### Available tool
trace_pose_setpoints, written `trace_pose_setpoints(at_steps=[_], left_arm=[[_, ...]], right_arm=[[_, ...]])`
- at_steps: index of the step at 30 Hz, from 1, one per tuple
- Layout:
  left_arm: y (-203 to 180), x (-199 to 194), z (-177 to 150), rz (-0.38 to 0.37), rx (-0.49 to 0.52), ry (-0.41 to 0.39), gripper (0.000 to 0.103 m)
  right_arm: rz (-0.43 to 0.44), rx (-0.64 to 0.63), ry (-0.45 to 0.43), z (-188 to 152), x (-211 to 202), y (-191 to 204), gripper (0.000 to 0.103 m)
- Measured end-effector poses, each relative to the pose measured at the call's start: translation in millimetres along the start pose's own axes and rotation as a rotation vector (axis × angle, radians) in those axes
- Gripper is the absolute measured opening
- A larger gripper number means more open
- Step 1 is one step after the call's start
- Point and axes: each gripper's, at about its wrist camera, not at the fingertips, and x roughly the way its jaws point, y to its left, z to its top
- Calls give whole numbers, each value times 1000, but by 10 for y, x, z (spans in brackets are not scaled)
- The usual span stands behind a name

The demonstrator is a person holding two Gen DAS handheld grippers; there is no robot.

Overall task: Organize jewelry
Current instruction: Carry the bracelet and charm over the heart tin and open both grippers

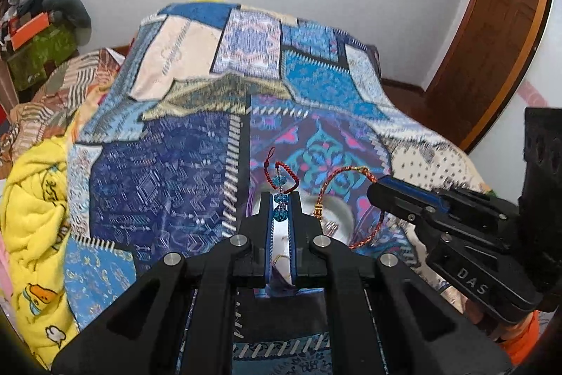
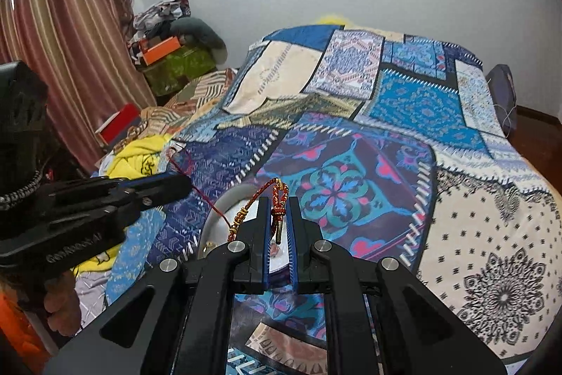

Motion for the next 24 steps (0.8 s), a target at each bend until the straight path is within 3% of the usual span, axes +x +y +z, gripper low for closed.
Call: trace_pose_setpoints(at_steps=[11,24], left_arm=[[-10,301,-104,-2,33,95,6],[-35,265,-84,-3,44,91,6]], right_arm=[[0,-22,66,-93,229,35,7],[-13,-44,121,-125,366,36,8]])
